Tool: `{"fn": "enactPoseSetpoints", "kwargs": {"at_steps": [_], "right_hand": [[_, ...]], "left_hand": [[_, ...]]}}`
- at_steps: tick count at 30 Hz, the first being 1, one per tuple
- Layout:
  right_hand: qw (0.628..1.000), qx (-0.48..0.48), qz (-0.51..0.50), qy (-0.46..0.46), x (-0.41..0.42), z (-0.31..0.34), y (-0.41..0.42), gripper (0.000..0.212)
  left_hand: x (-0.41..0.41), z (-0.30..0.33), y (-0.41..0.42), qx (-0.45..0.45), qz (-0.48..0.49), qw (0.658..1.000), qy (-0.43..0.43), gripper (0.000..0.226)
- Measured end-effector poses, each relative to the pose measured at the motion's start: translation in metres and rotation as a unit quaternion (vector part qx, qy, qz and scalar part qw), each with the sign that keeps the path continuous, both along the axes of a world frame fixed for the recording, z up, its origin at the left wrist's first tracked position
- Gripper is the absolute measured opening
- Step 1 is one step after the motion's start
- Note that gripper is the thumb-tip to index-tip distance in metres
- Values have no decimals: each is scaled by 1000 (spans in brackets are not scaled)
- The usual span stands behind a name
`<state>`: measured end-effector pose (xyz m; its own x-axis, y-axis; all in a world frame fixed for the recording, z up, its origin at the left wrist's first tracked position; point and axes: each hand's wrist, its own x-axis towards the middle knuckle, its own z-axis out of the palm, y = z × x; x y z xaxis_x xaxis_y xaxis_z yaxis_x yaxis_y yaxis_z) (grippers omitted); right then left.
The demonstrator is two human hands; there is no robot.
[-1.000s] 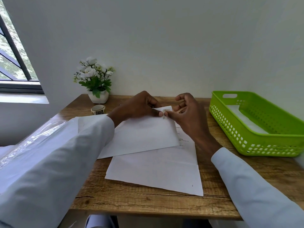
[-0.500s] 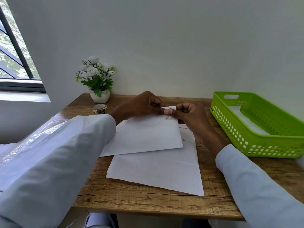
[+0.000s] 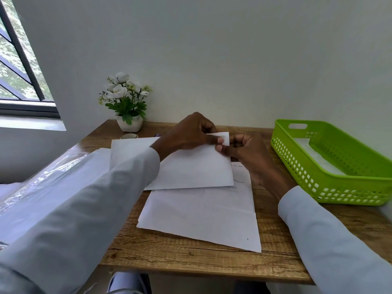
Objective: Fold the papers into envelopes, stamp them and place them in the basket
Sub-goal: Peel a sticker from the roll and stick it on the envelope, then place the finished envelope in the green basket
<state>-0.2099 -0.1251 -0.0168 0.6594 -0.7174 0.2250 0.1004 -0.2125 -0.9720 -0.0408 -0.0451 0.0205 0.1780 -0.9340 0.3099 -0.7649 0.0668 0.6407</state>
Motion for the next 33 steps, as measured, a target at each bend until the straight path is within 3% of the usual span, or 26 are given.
{"fn": "enactPoseSetpoints", "kwargs": {"at_steps": [3,6,10,13,16,20,22,26,29,33], "right_hand": [[1000,3,12,13,-2,1,1,20],[1000,17,-14,15,-4,8,-4,20],[997,36,-62,-16,-20,20,-17,11],[995,51,-86,-13,-35,27,-27,16],[999,27,-17,35,-47,37,-29,27],[977,-89,90,170,-59,63,-21,31],[963,-113,134,206,-63,77,-14,29],[971,-117,112,176,-76,90,-8,30],[988,-84,29,124,-93,93,-17,32],[997,-17,-65,46,-115,90,-25,26]], "left_hand": [[-2,0,-1,-6,-7,1000,-4,20],[-1,3,1,-2,-4,1000,-4,34],[27,6,20,66,23,996,-57,47],[59,6,51,115,43,991,-43,51],[80,7,74,132,30,991,18,55],[70,24,77,166,-22,985,41,24],[60,36,73,151,-47,986,56,26],[43,41,55,37,-75,972,217,45],[35,37,42,-51,-74,934,346,65],[14,31,17,-125,2,879,460,37]]}}
